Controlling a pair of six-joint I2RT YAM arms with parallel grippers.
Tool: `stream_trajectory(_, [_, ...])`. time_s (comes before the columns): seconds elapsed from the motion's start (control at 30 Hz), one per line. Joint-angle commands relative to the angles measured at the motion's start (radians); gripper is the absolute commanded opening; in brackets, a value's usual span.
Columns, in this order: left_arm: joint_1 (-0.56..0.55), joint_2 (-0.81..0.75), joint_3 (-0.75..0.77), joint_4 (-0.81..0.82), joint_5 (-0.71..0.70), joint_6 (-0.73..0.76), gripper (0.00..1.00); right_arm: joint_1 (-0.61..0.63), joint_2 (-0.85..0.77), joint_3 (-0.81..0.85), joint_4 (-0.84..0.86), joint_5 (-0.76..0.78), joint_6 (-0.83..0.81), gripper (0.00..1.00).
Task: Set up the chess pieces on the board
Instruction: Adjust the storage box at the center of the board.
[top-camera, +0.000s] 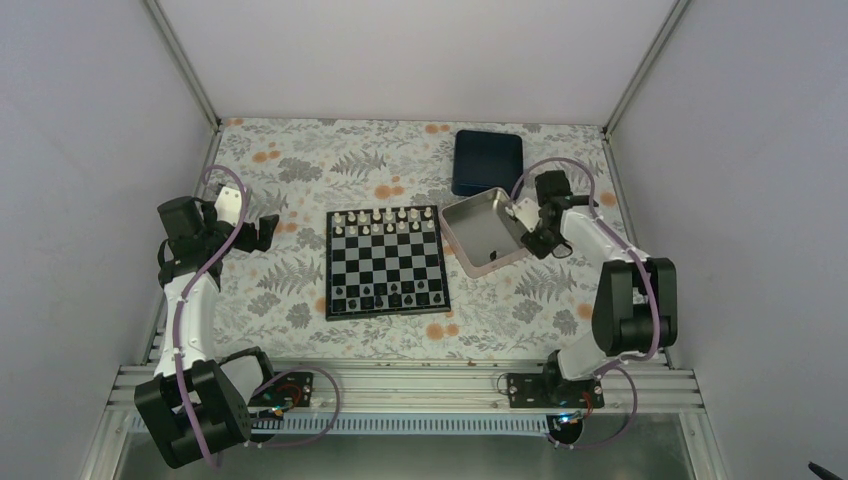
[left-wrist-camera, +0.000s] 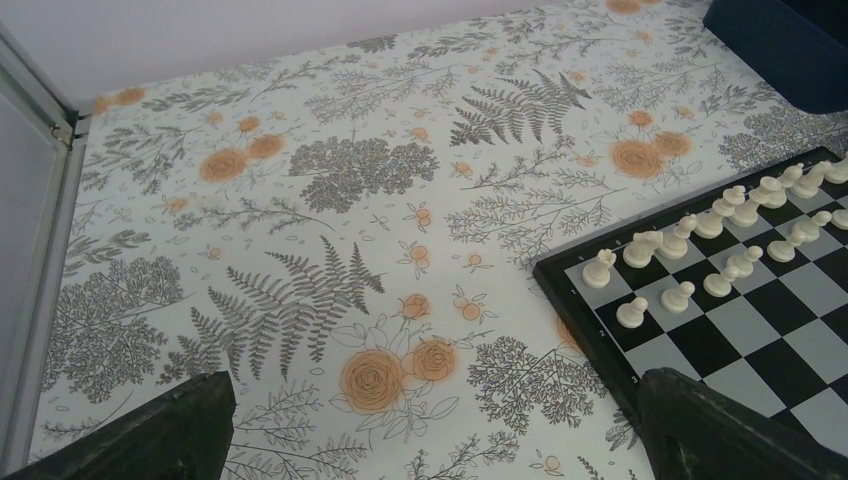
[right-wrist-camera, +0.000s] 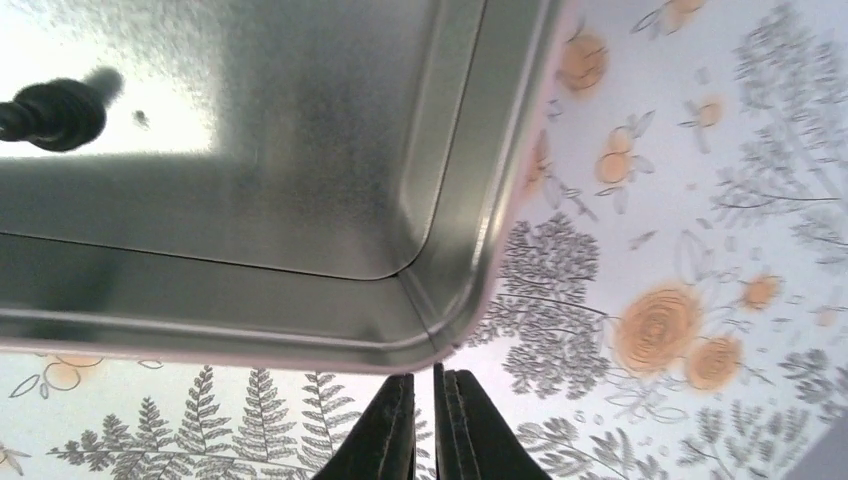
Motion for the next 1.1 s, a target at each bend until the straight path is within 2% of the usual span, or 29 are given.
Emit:
stream_trajectory(0.0, [0.006, -0.013, 0.005, 0.003, 0.032, 0.015, 1.0, 0.046, -0.081, 0.065, -0.059, -0.015, 0.033, 0.09])
stream_trajectory(0.27, [0.006, -0.012, 0.008, -0.001, 0.031, 0.012, 1.0, 0.255, -0.082, 0.152, -0.221, -0.187, 0.05, 0.11])
stream_trajectory(0.43, [0.007, -0.025, 0.008, -0.005, 0.023, 0.012, 1.0, 0.335, -0.01, 0.162, -0.176, -0.171, 0.081, 0.11])
stream_trajectory(0.7, [0.009, -0.025, 0.008, -0.006, 0.022, 0.013, 1.0, 0.355, 0.06, 0.118, -0.098, -0.175, 0.106, 0.12])
stream_trajectory(1.07, [0.009, -0.026, 0.011, -0.007, 0.025, 0.012, 1.0, 0.359, -0.001, 0.0, -0.146, -0.179, 0.081, 0.1])
